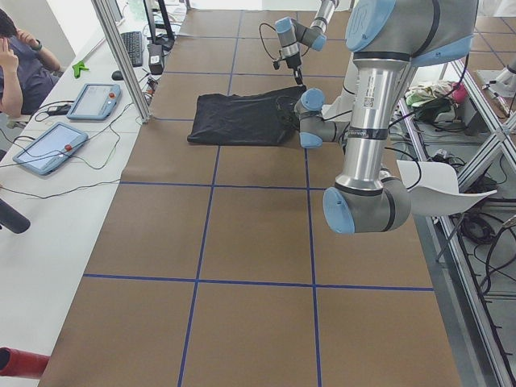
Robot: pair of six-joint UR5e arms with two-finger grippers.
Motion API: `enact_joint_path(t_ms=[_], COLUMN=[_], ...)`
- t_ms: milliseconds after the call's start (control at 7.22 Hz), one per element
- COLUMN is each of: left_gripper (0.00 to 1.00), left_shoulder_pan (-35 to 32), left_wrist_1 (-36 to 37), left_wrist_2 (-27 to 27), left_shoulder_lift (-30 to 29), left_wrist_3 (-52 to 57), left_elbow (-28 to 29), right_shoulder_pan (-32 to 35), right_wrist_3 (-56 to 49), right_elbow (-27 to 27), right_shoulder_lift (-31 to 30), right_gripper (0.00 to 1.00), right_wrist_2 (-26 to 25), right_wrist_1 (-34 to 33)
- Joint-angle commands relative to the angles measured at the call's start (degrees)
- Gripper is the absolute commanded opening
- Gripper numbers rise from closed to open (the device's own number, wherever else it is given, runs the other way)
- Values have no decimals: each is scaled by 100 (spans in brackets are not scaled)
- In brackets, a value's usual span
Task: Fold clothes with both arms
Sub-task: 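Lift the near end with both grippers and carry it away from the robot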
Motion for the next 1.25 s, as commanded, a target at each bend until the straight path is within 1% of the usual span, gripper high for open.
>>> enact_joint_path(t_ms=[0, 138, 277, 415, 554, 692, 831, 969, 1108], left_gripper=[0, 0, 0, 0, 0, 0, 0, 0, 0], left_shoulder_pan=[41, 33, -37, -325, -615, -975, -1309, -1634, -1916], left_wrist_1=[43, 43, 43, 52, 61, 61, 52, 43, 35], left_wrist_2=[-234, -305, -297, -306, -315, -393, -568, -605, -614], left_shoulder_lift=[43, 34, -53, -184, -333, -613, -1095, -1622, -1862], left_wrist_3=[-9, -9, -18, 0, 35, 61, 62, 70, 105], left_elbow=[-257, -485, -505, -470, -365, -86, 483, 1158, 1574], right_shoulder_pan=[-13, 300, 825, 1300, 1618, 1874, 2111, 2235, 2411], right_wrist_3=[-9, -17, -70, -105, -105, -105, -88, -79, -27], right_elbow=[28, 10, -7, -103, -313, -541, -787, -1146, -1420], right_shoulder_lift=[29, 73, 100, 213, 449, 739, 1072, 1432, 1775], right_gripper=[0, 0, 0, 0, 0, 0, 0, 0, 0], right_wrist_2=[86, 199, 583, 996, 1200, 1237, 1238, 1220, 1220], right_wrist_1=[0, -9, -17, -17, -17, -26, -26, -26, -35])
